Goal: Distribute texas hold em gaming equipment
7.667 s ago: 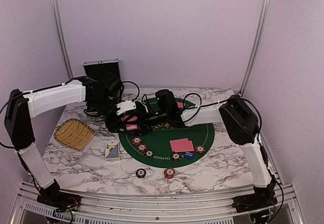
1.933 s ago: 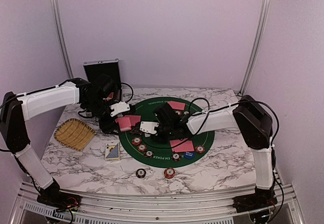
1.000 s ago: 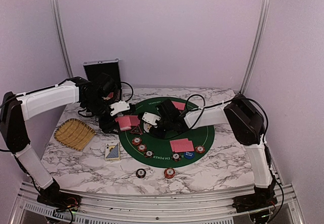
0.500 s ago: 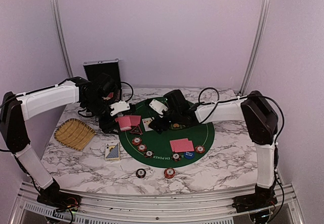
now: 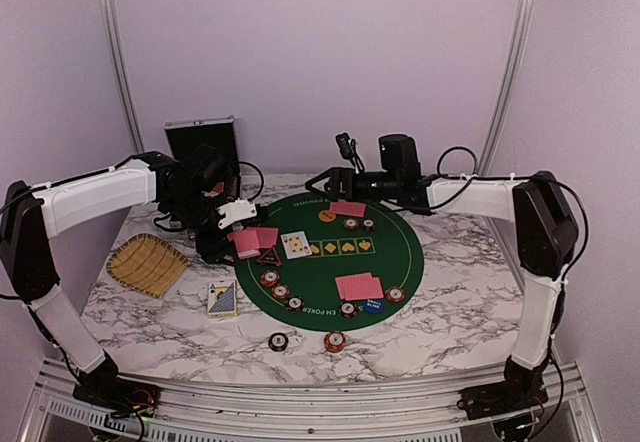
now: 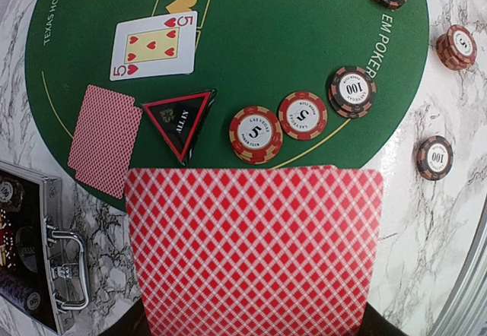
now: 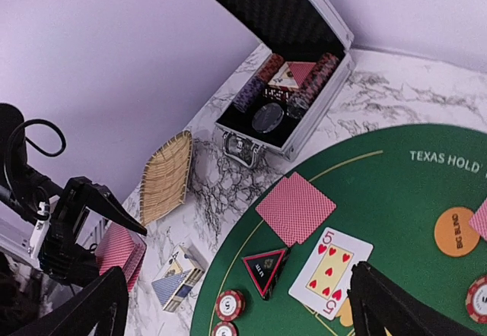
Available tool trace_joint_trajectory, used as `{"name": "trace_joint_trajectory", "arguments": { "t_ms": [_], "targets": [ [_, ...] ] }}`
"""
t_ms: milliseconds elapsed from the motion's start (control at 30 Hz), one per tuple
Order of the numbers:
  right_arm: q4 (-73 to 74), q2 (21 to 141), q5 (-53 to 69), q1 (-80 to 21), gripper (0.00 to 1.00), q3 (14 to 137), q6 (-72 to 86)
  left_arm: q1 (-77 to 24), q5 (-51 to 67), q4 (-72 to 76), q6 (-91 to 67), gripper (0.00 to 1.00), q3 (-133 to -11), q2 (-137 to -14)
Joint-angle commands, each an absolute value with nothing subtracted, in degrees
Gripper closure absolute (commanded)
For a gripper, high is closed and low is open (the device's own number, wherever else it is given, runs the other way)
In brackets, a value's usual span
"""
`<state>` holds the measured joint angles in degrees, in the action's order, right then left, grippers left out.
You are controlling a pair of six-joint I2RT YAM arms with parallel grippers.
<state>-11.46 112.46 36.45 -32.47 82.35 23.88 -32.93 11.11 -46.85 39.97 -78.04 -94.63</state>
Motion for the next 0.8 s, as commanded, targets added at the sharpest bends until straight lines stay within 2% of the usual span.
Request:
{"name": "trace_joint_trajectory", "arguments": {
  "t_ms": [0,133,267,767],
  "targets": [
    [-13.6,115.1,45.9,-30.8,0.01,83.0,37.7,-32.7,12.4,-48.3,40.4,1.0,-78.9,-92.2],
    [-3.3,115.3,43.7,-33.7,0.01,88.0,32.8,-32.7,12.2,-48.2,40.5,1.0,-78.8,-92.1],
    [2.9,118.4,44.7,-36.4,0.01,91.4,34.9,-32.7,12.3,-48.2,40.3,1.0,-79.6,-92.5],
    [-7.4,125.5,51.9,-43.3,0.08,92.6,46.1,-32.9,12.3,-48.2,39.9,1.0,-80.8,-93.5]
  ]
}}
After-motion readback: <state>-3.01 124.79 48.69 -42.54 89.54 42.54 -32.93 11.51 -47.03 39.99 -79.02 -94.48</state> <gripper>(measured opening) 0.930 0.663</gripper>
